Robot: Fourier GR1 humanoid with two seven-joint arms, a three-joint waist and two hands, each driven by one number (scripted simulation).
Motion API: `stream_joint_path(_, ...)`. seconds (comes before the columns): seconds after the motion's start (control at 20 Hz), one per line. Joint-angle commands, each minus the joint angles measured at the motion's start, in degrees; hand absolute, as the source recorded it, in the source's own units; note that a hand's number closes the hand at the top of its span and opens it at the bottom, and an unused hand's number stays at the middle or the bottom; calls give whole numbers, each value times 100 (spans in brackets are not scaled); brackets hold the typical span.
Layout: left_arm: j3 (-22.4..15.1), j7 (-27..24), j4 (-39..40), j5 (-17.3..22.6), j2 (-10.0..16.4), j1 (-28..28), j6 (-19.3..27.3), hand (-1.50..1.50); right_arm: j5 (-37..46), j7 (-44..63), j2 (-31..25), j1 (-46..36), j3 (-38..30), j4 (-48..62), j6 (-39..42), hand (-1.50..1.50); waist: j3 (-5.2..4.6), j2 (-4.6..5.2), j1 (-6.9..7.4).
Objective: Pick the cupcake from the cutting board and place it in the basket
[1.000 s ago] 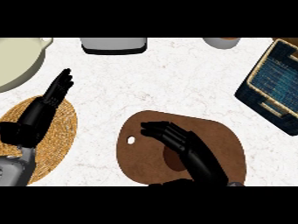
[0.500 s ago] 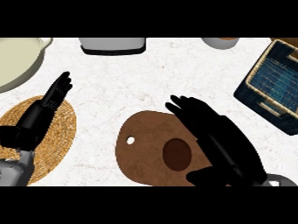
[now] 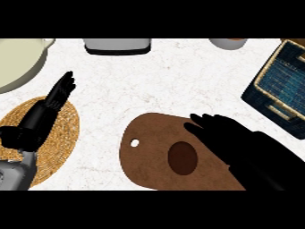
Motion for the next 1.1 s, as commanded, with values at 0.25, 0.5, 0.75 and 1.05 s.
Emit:
stream_joint_path(0.25,-25,11,-194,-294,-264,131,-12,0,-1529,1160,-399,-322,-943,-447,580,-150,10,20,82)
stream_joint_path(0.5,375,-201,285,-206,-227,-31,-433,0,-395,4,-189,1051,-807,-679,369,-150,18,33,38)
stream_joint_path(0.75,350,-13,112,-359,-397,-52,-429,0,909,-732,607,983,-265,216,-104,-150,19,39,76)
stream_joint_path(1.05,415,19,-126,-519,-593,138,-433,0,1985,-2243,682,1534,-125,971,-714,-150,19,33,77)
